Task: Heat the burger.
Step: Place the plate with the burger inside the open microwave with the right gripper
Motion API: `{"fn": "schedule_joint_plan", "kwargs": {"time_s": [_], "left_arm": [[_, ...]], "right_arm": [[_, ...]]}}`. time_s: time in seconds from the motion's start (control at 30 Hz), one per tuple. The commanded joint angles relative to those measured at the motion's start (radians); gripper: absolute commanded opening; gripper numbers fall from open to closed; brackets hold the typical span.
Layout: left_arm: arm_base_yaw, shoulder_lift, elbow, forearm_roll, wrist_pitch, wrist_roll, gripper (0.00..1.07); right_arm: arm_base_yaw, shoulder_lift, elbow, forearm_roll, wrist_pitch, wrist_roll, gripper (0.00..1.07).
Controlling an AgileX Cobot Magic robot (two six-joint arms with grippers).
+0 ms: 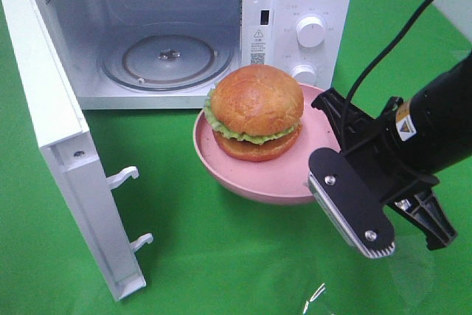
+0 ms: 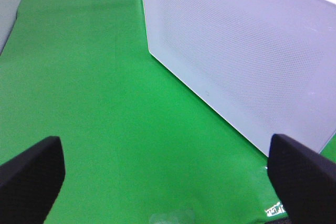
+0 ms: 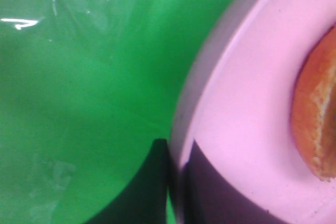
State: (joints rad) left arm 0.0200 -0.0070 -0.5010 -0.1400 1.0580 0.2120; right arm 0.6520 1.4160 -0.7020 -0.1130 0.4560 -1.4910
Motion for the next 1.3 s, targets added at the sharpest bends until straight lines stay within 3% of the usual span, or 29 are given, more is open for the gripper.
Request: {"fn": "schedule_joint_plan", "kwargs": {"time_s": [0.03, 0.63, 1.3], "left_arm": [[-0.006, -0.017, 0.001, -0.004, -0.013, -0.001, 0.98], [-0.006, -0.017, 0.001, -0.004, -0.013, -0.001, 0.98], [-0.006, -0.017, 0.001, -0.004, -0.013, -0.001, 0.98]], "right_arm": [[-0.005, 0.045, -0.078, -0.003, -0.031, 0.002, 0.00], [0.069, 0.274, -0.319, -0.008, -0.043, 0.032, 0.00], [0.086, 0.462, -0.540, -0.008, -0.057, 0.059, 0.00]]}}
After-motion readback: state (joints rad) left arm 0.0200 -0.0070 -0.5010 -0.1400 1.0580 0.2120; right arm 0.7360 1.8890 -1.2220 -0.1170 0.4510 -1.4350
